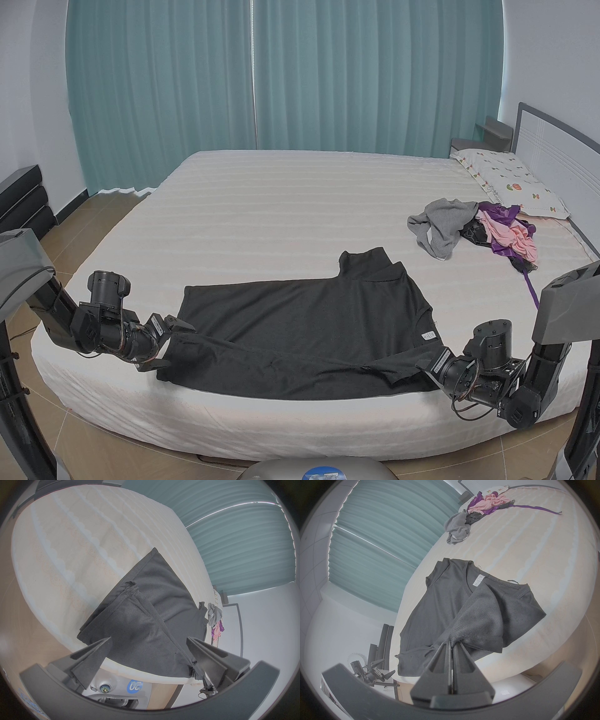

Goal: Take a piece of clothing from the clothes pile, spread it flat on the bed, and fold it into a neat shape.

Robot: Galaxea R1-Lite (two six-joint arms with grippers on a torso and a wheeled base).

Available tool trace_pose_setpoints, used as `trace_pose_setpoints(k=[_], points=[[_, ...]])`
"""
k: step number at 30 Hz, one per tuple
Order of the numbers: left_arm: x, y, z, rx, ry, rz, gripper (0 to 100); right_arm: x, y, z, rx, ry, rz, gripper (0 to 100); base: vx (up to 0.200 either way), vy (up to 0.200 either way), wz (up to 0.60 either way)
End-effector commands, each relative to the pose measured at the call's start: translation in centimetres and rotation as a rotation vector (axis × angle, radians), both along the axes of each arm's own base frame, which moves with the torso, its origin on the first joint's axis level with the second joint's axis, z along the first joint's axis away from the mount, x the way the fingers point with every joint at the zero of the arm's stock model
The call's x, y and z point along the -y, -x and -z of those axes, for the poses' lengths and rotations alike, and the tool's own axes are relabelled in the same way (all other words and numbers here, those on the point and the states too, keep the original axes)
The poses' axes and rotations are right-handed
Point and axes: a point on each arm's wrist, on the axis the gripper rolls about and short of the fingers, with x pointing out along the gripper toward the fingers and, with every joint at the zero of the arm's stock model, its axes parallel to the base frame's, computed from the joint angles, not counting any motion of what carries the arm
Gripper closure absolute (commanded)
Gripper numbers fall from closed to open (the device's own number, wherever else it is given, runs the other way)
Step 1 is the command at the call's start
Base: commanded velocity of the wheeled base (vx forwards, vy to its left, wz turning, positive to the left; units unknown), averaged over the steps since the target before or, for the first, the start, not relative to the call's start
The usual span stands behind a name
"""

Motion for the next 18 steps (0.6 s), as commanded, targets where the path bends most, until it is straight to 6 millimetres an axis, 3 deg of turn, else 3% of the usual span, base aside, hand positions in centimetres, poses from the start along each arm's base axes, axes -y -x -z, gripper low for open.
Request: trace_pose_setpoints(k=[1,7,8,18], points=[[0.0,0.0,0.0,-0.001,0.0,-0.001,0,0.0,0.5,-0.5,0.006,-0.002,-0.009,100,0.0,0.0,0.0],[0.0,0.0,0.1,-0.002,0.0,-0.001,0,0.0,0.9,0.3,-0.042,0.029,-0.024,100,0.0,0.0,0.0],[0.0,0.0,0.0,-0.001,0.0,-0.001,0,0.1,0.9,0.7,-0.076,0.048,-0.028,0,0.0,0.0,0.0],[0.0,-0.1,0.0,-0.002,0.002,-0.003,0,0.5,0.4,-0.8,-0.016,0.055,-0.026,0,0.0,0.0,0.0]])
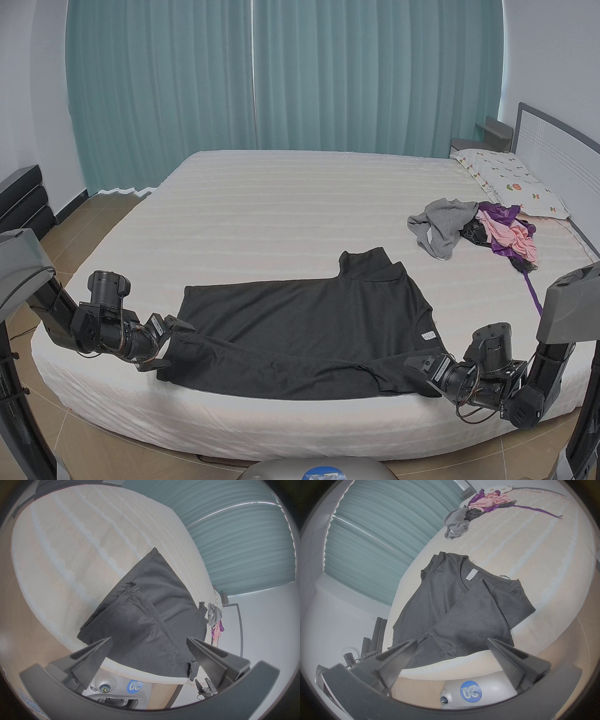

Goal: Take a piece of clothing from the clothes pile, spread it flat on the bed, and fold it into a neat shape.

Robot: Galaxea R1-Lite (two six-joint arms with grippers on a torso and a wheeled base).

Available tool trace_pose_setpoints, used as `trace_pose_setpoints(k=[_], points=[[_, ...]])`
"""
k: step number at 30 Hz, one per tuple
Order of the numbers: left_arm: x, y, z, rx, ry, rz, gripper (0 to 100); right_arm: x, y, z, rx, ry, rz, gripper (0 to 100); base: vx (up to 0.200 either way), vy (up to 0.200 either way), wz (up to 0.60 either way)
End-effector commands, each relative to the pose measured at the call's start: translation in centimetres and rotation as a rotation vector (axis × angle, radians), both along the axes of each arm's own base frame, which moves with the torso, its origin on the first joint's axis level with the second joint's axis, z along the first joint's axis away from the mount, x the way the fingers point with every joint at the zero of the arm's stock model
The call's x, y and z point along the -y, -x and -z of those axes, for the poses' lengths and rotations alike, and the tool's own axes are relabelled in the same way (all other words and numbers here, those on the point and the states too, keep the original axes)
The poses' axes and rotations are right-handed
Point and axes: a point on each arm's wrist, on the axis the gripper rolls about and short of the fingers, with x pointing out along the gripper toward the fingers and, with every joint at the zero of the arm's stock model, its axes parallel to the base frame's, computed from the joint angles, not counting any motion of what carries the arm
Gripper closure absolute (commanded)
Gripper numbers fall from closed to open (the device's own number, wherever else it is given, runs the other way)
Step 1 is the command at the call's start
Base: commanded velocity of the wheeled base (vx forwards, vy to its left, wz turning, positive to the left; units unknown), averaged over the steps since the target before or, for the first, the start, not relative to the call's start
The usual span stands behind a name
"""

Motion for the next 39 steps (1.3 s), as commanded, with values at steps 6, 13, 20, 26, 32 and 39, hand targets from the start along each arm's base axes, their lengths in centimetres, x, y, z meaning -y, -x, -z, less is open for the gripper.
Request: trace_pose_setpoints(k=[6,13,20,26,32,39], points=[[-0.2,-0.3,-0.1,0.006,0.004,-0.01,0,2.3,-2.9,-1.9,0.087,0.019,0.04,0,0.0,0.0,0.0],[-0.2,-0.3,-0.1,0.006,0.005,-0.013,0,5.9,-5.3,-1.0,0.067,0.027,0.002,0,0.0,0.0,0.0],[-0.3,-0.6,-0.3,0.013,0.004,-0.018,0,7.3,-6.7,1.5,0.061,0.06,-0.123,0,0.0,0.0,0.0],[-0.4,-0.7,-0.2,0.013,0.002,-0.019,0,7.2,-7.3,2.5,0.096,0.057,-0.253,0,0.0,0.0,0.0],[-0.3,-0.8,-0.1,0.013,0.0,-0.02,0,7.8,-7.8,3.0,0.115,0.043,-0.304,0,0.0,0.0,0.0],[-0.3,-0.8,-0.1,0.017,0.0,-0.02,0,8.5,-8.5,3.0,0.153,0.064,-0.314,0,0.0,0.0,0.0]])
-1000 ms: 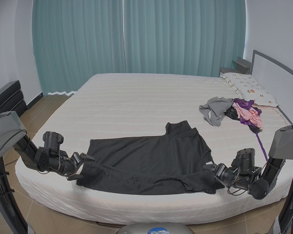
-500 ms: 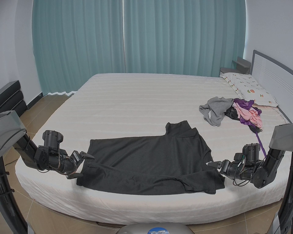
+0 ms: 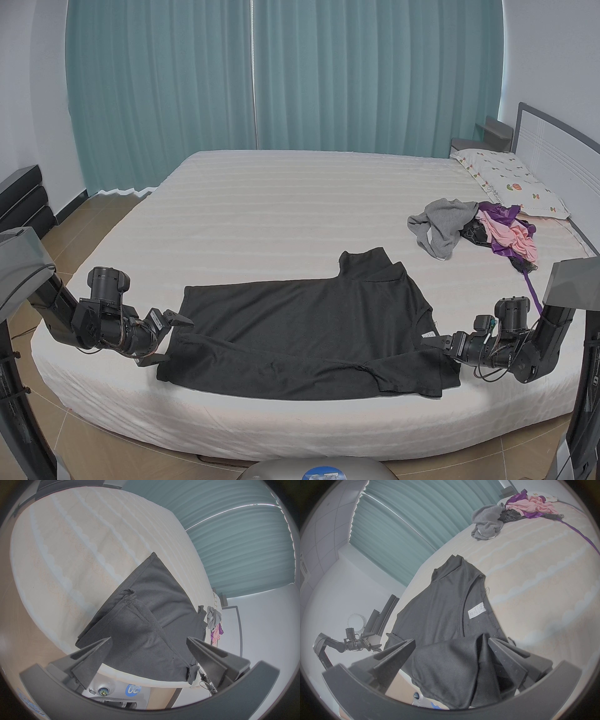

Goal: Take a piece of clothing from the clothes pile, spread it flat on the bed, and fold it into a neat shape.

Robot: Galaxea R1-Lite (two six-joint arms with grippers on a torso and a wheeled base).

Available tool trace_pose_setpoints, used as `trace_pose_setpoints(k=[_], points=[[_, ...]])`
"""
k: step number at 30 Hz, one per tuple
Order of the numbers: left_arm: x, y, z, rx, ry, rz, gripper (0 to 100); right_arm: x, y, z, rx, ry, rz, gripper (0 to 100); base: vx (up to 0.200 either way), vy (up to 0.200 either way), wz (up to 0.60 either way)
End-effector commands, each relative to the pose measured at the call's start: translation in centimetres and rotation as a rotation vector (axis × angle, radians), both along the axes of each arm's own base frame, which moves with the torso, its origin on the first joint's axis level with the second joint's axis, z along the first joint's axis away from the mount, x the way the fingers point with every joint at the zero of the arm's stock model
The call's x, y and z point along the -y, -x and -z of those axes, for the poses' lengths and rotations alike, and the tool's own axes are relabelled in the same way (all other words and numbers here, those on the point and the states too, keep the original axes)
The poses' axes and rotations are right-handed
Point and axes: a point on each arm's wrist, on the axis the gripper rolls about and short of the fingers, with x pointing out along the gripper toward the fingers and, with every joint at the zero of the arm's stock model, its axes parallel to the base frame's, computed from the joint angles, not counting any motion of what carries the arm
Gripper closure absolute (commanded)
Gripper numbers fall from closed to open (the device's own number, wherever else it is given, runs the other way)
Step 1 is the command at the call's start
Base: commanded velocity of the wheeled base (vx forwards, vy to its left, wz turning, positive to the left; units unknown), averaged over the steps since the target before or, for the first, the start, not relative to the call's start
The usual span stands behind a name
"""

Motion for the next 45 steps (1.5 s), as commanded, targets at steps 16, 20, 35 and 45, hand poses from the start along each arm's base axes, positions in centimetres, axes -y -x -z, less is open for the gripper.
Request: trace_pose_setpoints(k=[16,20,35,45], points=[[-0.1,-0.4,0.0,0.006,-0.003,-0.005,0,0.6,0.0,1.8,-0.003,0.03,-0.054,0,0.0,0.0,0.0],[-0.1,-0.4,0.0,0.006,-0.003,-0.006,0,0.7,0.0,1.8,0.002,0.038,-0.056,100,0.0,0.0,0.0],[-1.1,-2.4,0.5,0.045,-0.038,-0.026,0,1.6,0.6,1.4,0.052,0.039,-0.037,100,0.0,0.0,0.0],[-0.5,-4.8,3.1,0.127,-0.199,-0.072,0,1.4,1.0,1.5,0.063,0.04,-0.045,100,0.0,0.0,0.0]])
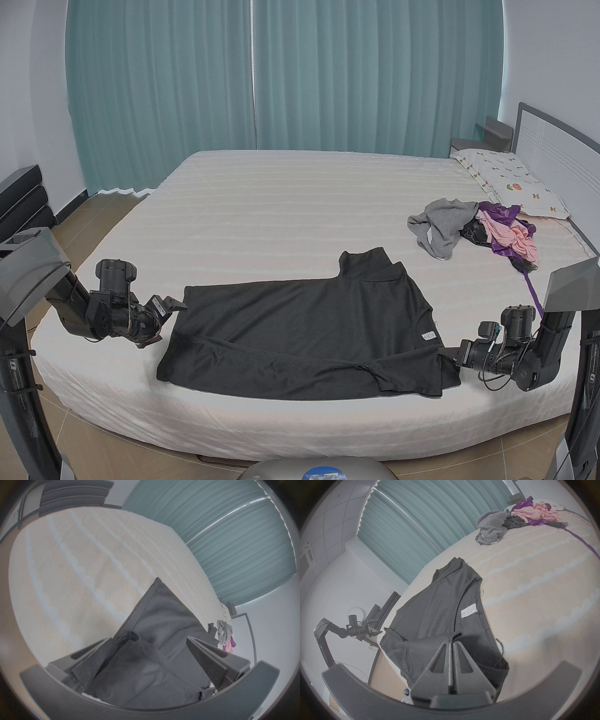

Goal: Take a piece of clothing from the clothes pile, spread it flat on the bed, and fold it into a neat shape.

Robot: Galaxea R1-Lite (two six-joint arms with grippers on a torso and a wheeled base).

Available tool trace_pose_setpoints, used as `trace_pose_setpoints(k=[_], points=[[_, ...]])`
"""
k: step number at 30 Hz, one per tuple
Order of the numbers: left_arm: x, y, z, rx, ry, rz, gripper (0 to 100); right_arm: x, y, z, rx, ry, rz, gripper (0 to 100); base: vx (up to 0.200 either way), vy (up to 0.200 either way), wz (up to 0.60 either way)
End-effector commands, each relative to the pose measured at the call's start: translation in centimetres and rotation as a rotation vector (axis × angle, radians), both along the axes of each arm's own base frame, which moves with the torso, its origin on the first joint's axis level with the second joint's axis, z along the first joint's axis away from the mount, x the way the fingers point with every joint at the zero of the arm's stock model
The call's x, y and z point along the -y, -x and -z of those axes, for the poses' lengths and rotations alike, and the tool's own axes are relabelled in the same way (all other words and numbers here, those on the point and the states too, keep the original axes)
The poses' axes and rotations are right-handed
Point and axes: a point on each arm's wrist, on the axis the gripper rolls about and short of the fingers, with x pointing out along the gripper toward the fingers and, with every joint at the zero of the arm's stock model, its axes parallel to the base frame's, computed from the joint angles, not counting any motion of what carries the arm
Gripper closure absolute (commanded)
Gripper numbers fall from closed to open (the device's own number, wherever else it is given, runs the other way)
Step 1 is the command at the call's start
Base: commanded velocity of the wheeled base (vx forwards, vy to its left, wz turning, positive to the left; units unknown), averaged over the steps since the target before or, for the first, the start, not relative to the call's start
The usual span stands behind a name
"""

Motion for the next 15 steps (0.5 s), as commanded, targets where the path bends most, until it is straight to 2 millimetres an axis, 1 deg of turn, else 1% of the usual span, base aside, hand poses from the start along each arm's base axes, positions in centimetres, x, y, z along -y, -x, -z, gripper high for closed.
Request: trace_pose_setpoints(k=[1,6,9,15], points=[[0.26,-0.8,2.24,0.045,-0.046,0.035,0,-0.14,0.21,0.16,-0.01,-0.001,-0.004,100,0.0,0.0,0.0],[0.54,-0.51,2.78,0.096,-0.057,0.078,0,-0.33,0.17,0.14,-0.008,-0.001,-0.012,100,0.0,0.0,0.0],[0.67,-0.5,3.06,0.096,-0.065,0.098,0,-0.38,0.17,0.09,-0.007,-0.002,-0.013,100,0.0,0.0,0.0],[0.96,-0.43,3.0,0.096,-0.064,0.107,0,-0.38,0.22,0.15,-0.01,-0.004,-0.015,100,0.0,0.0,0.0]])
